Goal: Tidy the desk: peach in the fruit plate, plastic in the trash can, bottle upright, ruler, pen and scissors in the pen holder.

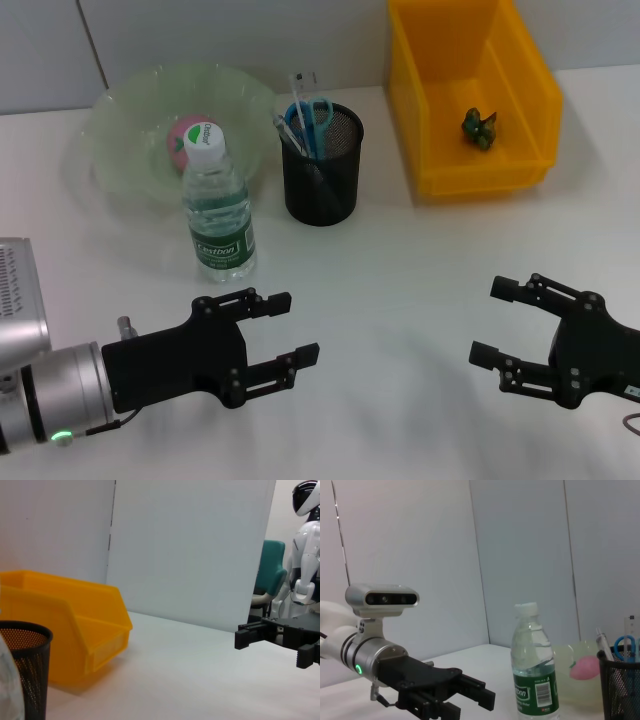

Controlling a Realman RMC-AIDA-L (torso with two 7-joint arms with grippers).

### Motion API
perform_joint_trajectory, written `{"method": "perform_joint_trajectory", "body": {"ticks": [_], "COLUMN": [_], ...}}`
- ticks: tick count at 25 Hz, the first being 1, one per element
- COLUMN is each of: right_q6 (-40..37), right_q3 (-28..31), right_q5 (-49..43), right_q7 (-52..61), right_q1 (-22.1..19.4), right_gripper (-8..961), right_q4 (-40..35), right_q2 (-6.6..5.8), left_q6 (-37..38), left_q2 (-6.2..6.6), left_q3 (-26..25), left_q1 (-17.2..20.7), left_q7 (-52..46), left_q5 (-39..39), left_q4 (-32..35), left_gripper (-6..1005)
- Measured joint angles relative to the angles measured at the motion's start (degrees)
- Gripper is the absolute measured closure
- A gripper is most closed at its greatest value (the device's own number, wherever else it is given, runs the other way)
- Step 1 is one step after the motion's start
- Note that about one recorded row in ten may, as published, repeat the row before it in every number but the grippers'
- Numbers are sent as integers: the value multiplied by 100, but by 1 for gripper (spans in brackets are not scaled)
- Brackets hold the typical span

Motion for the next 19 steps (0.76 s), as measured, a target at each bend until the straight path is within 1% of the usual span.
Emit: {"method": "perform_joint_trajectory", "body": {"ticks": [3,7,14,19], "right_q6": [4,15,58,78], "right_q3": [55,255,294,297], "right_q5": [10,-5,3,-5], "right_q7": [-1,-143,-174,-177], "right_q1": [-4,-28,-30,-30], "right_gripper": [133,133,133,133], "right_q4": [-2,6,49,50], "right_q2": [28,101,110,121], "left_q6": [8,30,36,44], "left_q2": [-5,-20,-23,-20], "left_q3": [-16,-91,-101,-101], "left_q1": [46,133,147,150], "left_q7": [57,141,97,70], "left_q5": [-6,-31,-40,-43], "left_q4": [5,22,2,-1], "left_gripper": [324,324,351,351]}}
